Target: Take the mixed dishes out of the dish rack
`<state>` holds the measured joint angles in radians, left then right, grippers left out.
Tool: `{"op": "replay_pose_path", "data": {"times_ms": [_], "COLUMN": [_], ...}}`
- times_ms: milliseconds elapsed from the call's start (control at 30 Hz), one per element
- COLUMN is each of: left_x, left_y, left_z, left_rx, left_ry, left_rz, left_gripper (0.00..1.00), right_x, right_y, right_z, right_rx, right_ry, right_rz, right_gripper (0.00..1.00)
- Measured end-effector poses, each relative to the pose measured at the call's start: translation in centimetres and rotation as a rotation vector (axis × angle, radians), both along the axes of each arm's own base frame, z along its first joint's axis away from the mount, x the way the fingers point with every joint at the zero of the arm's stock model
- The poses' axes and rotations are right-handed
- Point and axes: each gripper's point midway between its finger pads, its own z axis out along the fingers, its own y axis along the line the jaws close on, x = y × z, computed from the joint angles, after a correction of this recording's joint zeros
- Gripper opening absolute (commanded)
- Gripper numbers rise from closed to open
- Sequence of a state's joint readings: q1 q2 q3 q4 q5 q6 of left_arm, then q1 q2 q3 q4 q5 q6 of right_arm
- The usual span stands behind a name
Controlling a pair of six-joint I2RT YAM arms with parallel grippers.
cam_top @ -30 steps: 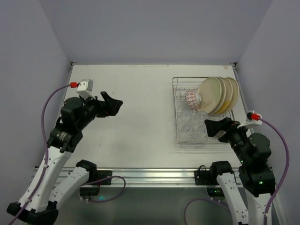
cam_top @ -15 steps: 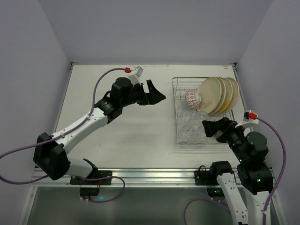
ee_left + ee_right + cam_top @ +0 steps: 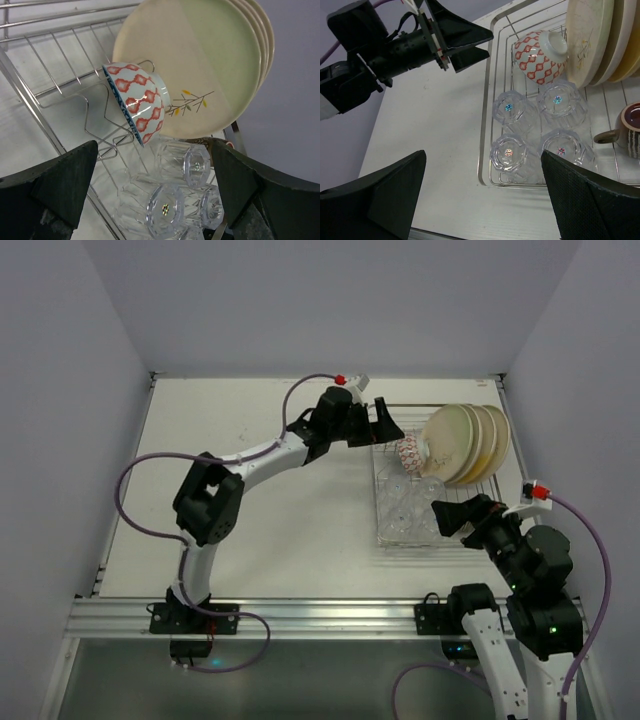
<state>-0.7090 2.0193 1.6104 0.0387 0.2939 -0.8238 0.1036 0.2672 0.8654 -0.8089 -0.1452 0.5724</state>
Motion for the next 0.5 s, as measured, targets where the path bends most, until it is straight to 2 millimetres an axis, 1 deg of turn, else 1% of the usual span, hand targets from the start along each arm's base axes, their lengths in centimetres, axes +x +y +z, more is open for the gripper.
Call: {"op": "replay_pose_path", "data": {"times_ms": [100,200,333,500], "left_x": [0.1,0.1,0.4,1.2], "left_y": [-1.4,-2.4,-3.3,-4.3], "left_z": [-2.2,-3.4,-3.0,-3.1], "left_rx": [0.005,0.001,-0.036,-0.073], "left_ry": [0.039,0.068,0.075,0.092], "left_rz": [-0.024,-0.039,-0.041,-0.035], "left_gripper": [1.00,1.00,1.00,1.00], "right_x": [-0.1,-0.2,-0.4,-0.5], "right_y": [0.0,0.0,-0.1,0.0], "right_z": [-0.2,-0.4,-0.5,-0.7], "right_rx": [-0.006,-0.010,-0.013,-0.015], "right_ry": [0.008,0.013,0.010,0.017], "right_rz": [0.001,0.002,0.004,0.007], "right_gripper": [0.99,0.99,0.99,0.99]}}
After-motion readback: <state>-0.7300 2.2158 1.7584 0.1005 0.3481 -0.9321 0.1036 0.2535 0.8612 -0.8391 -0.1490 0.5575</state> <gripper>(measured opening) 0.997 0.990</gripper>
